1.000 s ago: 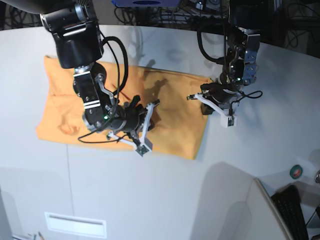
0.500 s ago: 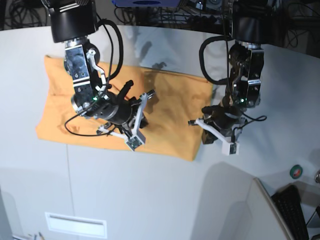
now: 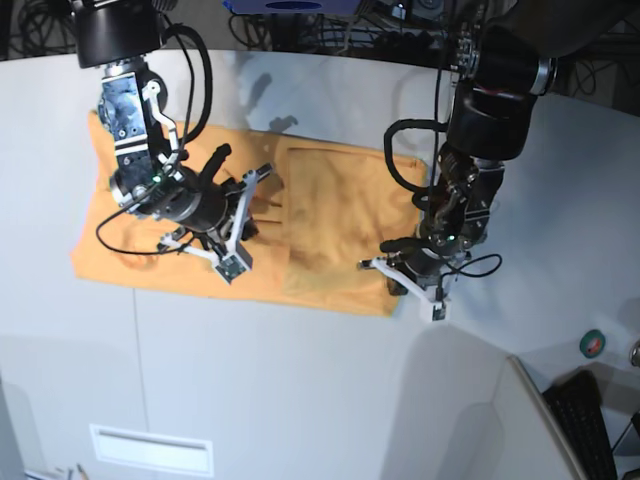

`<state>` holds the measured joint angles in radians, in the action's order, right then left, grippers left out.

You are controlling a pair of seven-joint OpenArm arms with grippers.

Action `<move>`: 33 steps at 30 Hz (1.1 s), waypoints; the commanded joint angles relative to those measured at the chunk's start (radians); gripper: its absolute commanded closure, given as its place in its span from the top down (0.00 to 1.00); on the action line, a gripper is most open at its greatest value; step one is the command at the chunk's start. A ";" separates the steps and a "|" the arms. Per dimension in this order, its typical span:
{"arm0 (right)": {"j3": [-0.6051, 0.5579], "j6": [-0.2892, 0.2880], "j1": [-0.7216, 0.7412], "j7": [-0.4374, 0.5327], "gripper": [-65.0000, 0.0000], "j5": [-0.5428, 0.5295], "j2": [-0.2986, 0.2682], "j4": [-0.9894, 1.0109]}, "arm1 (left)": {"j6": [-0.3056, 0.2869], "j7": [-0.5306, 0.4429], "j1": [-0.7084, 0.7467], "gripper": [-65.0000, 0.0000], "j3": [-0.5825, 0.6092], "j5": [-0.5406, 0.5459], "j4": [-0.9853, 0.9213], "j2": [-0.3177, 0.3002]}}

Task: Layout the t-shirt on the table in an organized manner, then fold the t-shirt properly
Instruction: 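Release the strip end and smooth the folded shirt with both grippers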

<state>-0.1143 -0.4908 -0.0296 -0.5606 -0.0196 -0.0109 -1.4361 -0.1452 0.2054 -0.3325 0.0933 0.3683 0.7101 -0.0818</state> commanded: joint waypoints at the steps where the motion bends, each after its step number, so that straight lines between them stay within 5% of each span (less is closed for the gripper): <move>1: 0.003 -0.001 0.012 0.018 0.00 -0.012 0.002 -0.024 | -0.012 -0.016 -0.023 0.00 0.003 0.005 0.026 0.012; 8: 0.003 -0.001 -0.043 0.015 0.00 -0.010 0.001 -0.144 | -0.012 -0.013 0.014 0.00 0.004 0.007 0.168 0.012; 19: 0.001 -0.001 -0.083 0.015 0.00 -0.010 0.001 -0.170 | -0.012 -0.120 -0.161 0.00 0.023 0.005 -0.152 0.050; 27: 0.003 -0.001 -0.123 0.015 0.00 -0.010 -0.045 -0.248 | -0.011 -0.045 0.051 0.00 0.062 0.011 0.197 0.044; 33: 0.003 -0.001 -0.140 0.015 0.00 -0.010 -0.071 -0.276 | -0.008 -0.028 0.105 0.00 0.062 0.008 0.147 0.044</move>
<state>-0.1150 -0.4908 -0.1764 -0.5655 -0.0223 -0.0822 -1.6943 -0.1543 0.1890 -0.2104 0.1577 0.3714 0.8455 -0.0391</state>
